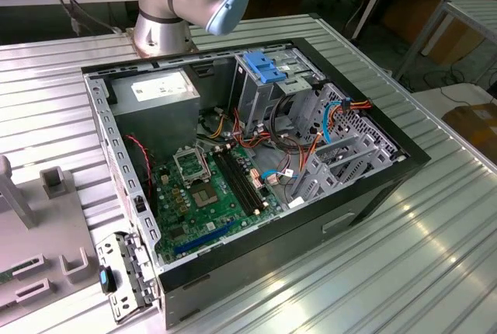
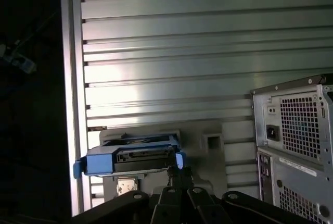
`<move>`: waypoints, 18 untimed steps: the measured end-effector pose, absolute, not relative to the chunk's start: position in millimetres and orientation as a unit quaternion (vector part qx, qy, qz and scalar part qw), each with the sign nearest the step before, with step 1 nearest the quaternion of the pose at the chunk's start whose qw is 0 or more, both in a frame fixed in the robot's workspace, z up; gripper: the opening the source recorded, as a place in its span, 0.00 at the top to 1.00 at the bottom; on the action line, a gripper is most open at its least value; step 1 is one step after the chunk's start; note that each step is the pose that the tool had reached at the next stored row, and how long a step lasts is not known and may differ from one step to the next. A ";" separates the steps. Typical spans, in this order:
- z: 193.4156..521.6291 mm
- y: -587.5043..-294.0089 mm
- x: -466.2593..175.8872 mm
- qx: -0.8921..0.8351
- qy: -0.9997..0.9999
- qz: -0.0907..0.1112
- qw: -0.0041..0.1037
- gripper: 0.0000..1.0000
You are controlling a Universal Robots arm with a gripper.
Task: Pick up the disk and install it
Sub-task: 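Reach for the disk, then pick up the disk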
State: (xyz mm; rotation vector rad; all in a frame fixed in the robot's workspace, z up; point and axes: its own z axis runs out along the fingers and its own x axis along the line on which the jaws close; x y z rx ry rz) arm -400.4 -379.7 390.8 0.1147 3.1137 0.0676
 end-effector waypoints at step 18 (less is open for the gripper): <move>390.0 -379.7 -459.0 0.036 0.999 0.022 0.013 0.89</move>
